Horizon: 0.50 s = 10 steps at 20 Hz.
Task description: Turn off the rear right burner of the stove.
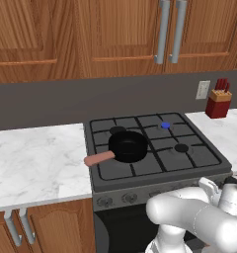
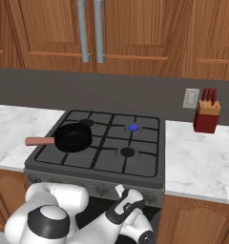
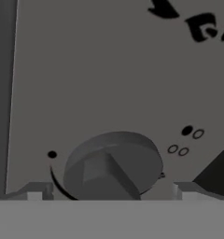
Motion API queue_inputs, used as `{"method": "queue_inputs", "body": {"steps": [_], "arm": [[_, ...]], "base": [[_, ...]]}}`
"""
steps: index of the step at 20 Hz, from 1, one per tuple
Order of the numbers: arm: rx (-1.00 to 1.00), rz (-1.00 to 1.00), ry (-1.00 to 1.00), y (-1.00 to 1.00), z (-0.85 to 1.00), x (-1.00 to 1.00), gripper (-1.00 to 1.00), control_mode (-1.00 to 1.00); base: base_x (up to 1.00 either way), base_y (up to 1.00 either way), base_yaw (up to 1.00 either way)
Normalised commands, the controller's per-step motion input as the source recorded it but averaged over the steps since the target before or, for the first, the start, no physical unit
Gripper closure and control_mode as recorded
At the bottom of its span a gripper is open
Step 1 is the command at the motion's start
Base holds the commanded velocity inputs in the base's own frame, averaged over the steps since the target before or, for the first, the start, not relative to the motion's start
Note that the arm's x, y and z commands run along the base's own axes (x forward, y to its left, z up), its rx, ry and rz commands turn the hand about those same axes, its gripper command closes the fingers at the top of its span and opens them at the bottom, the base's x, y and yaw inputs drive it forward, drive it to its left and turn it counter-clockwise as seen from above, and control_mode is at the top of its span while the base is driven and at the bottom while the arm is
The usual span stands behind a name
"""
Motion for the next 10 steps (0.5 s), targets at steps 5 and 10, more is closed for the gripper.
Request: {"method": "queue_inputs", "body": {"steps": [5, 10], "arm": [[0.02, 0.00, -0.05, -0.07, 0.00, 0.00, -1.00, -1.00], [0.00, 0.00, -0.08, -0.09, 0.00, 0.00, -1.00, -1.00]], "base": [[0.00, 0.00, 0.00], [0.00, 0.00, 0.00]]}}
